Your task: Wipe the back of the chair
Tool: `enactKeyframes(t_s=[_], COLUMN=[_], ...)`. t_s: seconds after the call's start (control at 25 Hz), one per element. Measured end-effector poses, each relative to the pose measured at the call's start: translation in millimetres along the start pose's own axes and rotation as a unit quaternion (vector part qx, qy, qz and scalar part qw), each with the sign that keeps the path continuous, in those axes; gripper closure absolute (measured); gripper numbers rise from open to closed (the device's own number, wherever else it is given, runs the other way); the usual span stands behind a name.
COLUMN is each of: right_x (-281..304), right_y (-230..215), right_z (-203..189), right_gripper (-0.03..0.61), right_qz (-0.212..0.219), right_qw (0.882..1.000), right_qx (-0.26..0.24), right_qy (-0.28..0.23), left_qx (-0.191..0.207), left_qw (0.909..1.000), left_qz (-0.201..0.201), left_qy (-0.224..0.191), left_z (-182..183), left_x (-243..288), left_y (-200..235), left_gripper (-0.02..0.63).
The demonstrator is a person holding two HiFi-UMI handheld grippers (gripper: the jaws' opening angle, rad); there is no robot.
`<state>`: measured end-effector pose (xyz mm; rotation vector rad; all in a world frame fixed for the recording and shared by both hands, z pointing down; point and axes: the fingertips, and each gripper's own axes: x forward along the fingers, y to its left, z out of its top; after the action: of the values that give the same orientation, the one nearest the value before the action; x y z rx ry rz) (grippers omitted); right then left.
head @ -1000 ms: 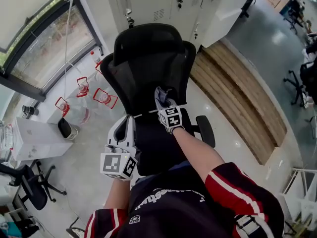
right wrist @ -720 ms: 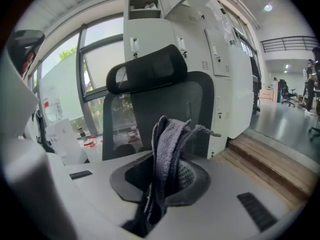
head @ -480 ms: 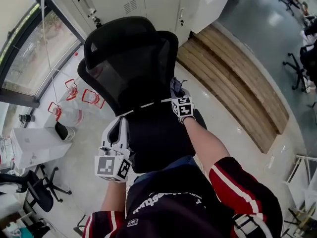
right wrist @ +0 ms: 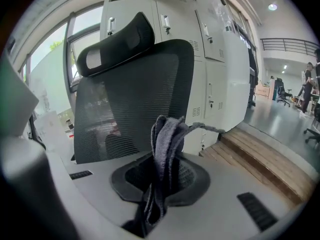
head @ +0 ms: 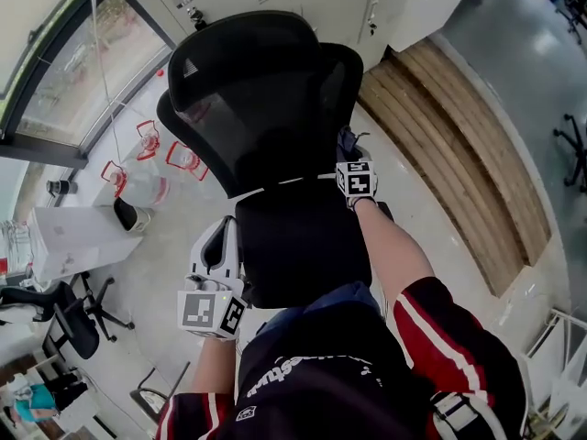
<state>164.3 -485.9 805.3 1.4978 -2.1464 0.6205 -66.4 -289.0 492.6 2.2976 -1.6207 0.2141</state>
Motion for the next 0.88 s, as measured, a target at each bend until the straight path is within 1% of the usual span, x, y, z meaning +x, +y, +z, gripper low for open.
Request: enactKeyframes(t_s=[0.2,0.36,0.64,0.76,0.88], right_x=[14,23,49,55,60], right_y=[25,50,121,154,191], right_z=[0,2,5,5,3], right_gripper=[0.511,0.511,0.511,0.511,0.511], right_qz=[0.006,0.008,0.037,0.045,0.057], right_qw=[1.000,1.000,0.998,0.998,0.996], right_qx=[-0.018,-0.018,-0.044,-0.048,-0.062], right_qy=[0.004,0.003,0.003,0.002,0.001], left_qx=[-0.004,-0.001,-0.010,-0.015,-0.021], left_qw=[0.9999,0.9997,0.9988,0.9982,0.9975], left_qz=[0.015,0.026,0.047,0.058,0.068], left_qy=[-0.001,-0.001,-0.003,-0.004,-0.004], left_z=[-1,-4,-11,-16,-21], left_x=[-8,-23,-48,-64,-82], left_y=[16,34,82,101,123], left_gripper=[0.591,0.590,0.589,0.589,0.589])
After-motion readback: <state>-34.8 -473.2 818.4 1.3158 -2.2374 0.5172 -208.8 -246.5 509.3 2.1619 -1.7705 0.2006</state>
